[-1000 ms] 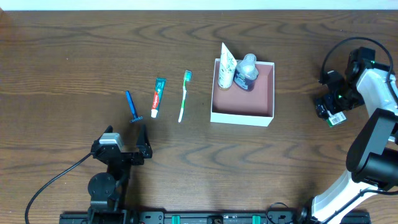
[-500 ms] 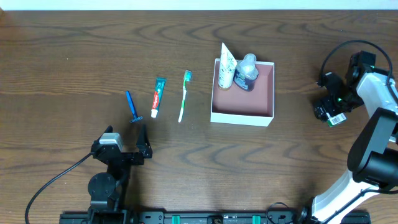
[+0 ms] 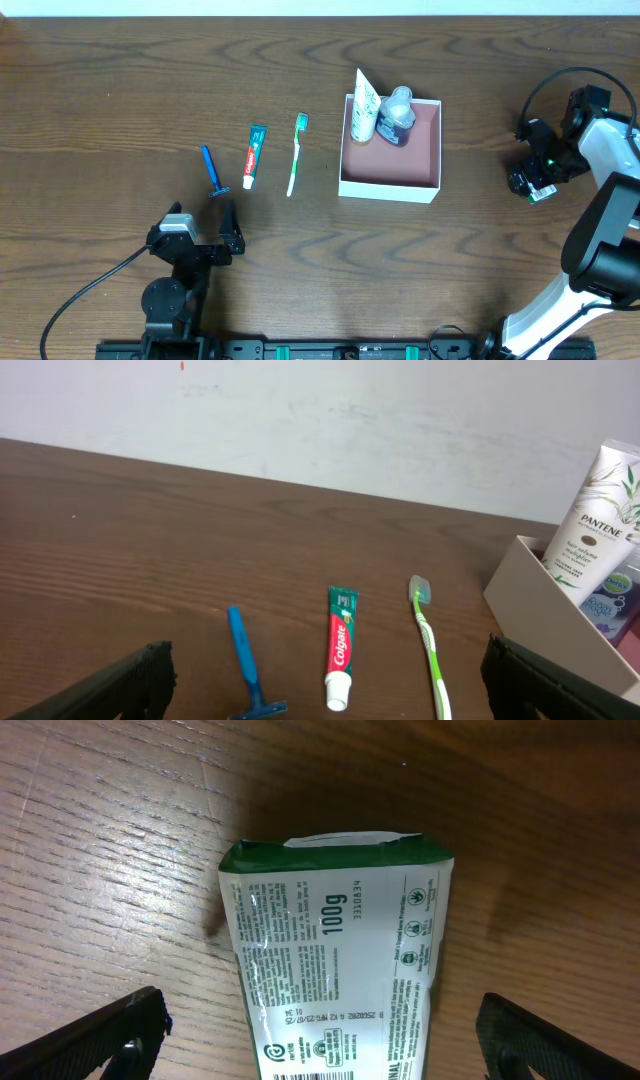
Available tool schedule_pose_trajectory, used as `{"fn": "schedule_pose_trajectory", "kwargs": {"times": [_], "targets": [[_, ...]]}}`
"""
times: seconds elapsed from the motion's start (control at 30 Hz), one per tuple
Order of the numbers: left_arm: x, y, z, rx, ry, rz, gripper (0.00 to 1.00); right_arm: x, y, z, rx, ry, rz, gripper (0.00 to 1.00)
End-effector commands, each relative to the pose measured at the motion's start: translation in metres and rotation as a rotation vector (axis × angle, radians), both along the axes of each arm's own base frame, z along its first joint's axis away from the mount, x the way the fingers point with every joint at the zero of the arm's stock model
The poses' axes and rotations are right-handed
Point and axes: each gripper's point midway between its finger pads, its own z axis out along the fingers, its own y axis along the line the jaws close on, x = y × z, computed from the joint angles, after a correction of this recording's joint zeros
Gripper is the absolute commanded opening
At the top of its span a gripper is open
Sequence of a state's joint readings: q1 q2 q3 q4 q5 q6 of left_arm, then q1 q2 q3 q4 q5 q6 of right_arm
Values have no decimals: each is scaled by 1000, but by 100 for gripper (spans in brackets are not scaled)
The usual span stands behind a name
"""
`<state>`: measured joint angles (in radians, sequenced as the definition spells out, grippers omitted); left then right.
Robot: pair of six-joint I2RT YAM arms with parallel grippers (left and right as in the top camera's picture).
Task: Pack container
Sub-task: 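Move right gripper to the green soap bar box and grasp it, then carry the soap bar box into the white box and release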
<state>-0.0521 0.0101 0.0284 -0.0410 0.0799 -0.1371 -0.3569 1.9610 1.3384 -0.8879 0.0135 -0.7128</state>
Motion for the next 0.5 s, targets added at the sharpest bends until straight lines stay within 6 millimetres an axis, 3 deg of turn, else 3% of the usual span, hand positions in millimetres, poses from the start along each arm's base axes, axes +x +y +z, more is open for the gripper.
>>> {"fn": "schedule_pose_trajectory", "kwargs": {"times": [0.0, 0.47], "targets": [[0, -1, -16, 4, 39, -11, 98, -7, 2, -10, 28, 23, -13, 99], [0, -1, -16, 4, 39, -11, 98, -12, 4, -15, 33, 36, -14, 99]]}}
